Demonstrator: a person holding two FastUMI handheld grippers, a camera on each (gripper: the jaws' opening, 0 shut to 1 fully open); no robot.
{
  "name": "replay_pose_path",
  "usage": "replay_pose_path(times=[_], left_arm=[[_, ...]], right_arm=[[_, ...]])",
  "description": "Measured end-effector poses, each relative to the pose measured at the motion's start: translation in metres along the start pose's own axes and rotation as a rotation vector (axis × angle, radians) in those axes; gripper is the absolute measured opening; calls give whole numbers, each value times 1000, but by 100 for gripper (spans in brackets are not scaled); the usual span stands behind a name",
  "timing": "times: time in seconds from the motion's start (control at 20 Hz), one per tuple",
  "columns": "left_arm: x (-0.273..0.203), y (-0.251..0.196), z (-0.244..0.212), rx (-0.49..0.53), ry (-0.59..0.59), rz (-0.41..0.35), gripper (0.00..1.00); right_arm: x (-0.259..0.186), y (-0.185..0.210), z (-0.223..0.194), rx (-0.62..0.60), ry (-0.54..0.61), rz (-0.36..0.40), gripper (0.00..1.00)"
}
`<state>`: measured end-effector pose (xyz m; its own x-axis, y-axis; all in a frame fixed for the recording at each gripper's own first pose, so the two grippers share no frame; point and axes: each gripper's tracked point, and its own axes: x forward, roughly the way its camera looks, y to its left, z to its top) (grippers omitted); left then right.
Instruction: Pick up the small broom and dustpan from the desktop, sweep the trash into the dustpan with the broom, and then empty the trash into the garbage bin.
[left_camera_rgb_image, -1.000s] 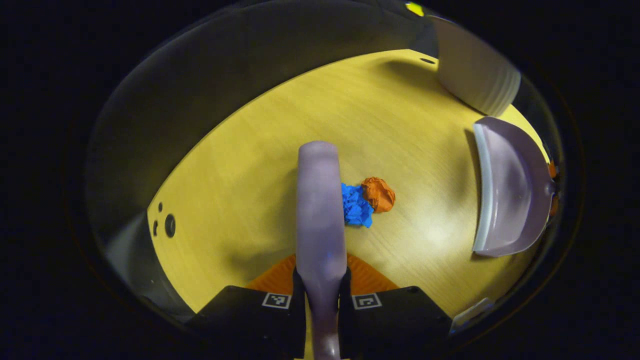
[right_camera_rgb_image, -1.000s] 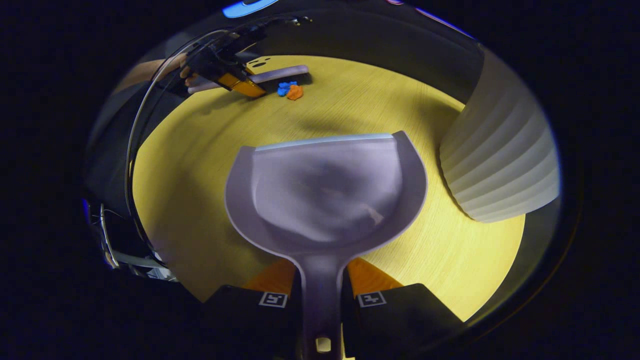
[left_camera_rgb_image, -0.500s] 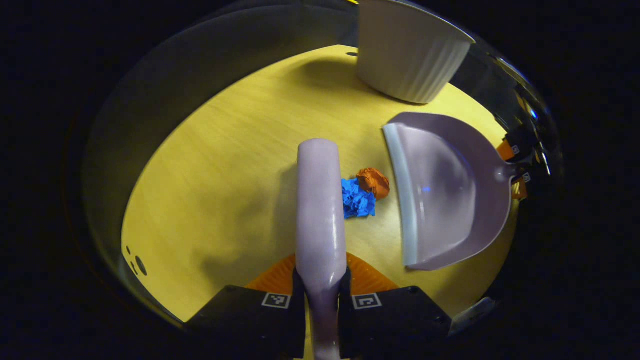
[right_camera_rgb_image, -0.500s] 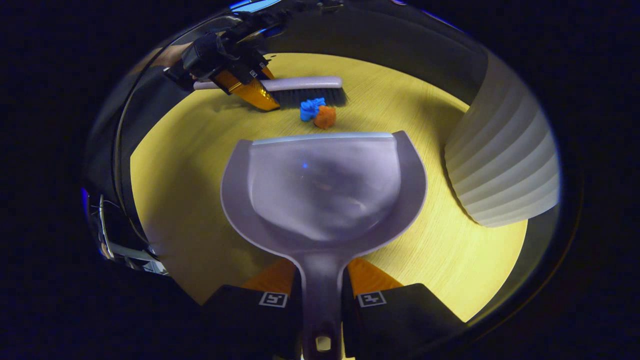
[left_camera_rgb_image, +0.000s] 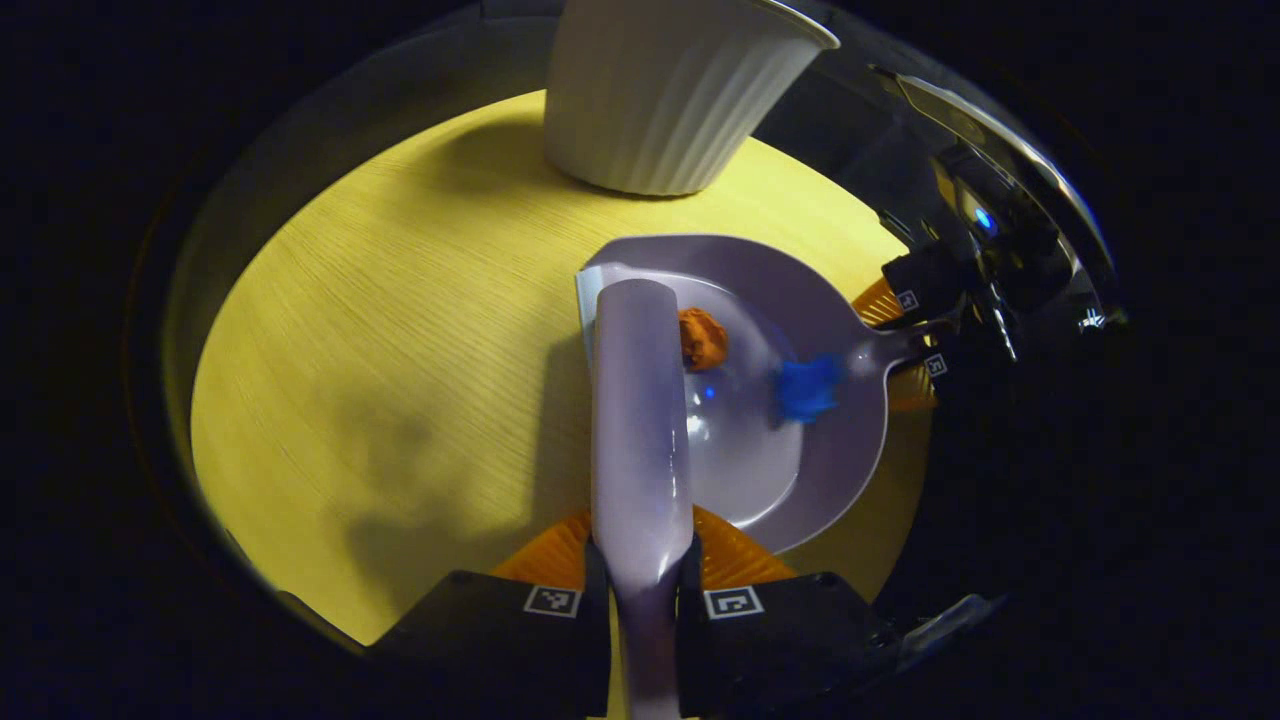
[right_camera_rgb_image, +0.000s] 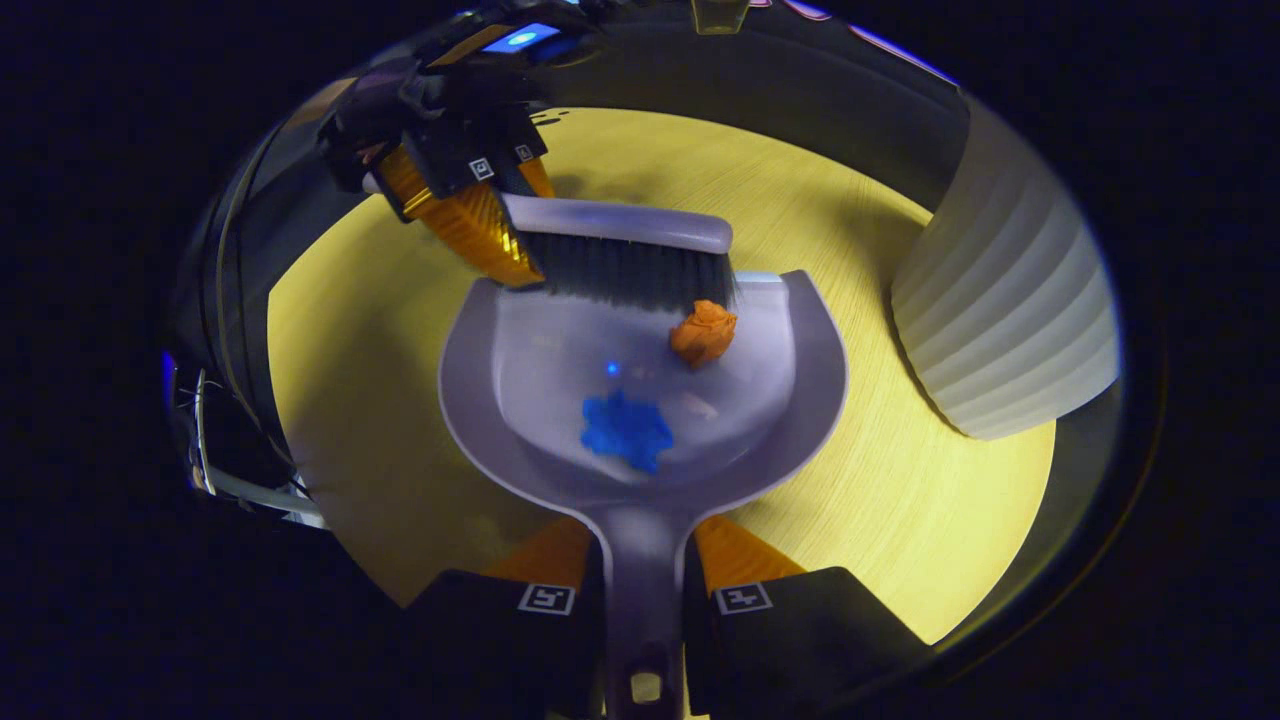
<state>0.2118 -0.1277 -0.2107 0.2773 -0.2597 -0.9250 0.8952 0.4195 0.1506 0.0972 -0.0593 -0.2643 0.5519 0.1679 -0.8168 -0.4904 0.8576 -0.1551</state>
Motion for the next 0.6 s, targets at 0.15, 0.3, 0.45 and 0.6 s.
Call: replay_pose_path(times=[0.15, 0.3, 0.45, 0.6], left_arm=[[-5, -9, 0, -116, -64, 48, 30], [-19, -18, -4, -240, -148, 99, 30], [-37, -21, -21, -353, -210, 143, 30], [-57, -28, -45, -508, -312, 191, 30]], right_arm=[[8, -8, -1, 4, -10, -8, 36], [6, -28, -7, 9, -15, -22, 36], [0, -44, -14, 43, -11, -30, 32], [-5, -65, -13, 60, -15, -46, 39]])
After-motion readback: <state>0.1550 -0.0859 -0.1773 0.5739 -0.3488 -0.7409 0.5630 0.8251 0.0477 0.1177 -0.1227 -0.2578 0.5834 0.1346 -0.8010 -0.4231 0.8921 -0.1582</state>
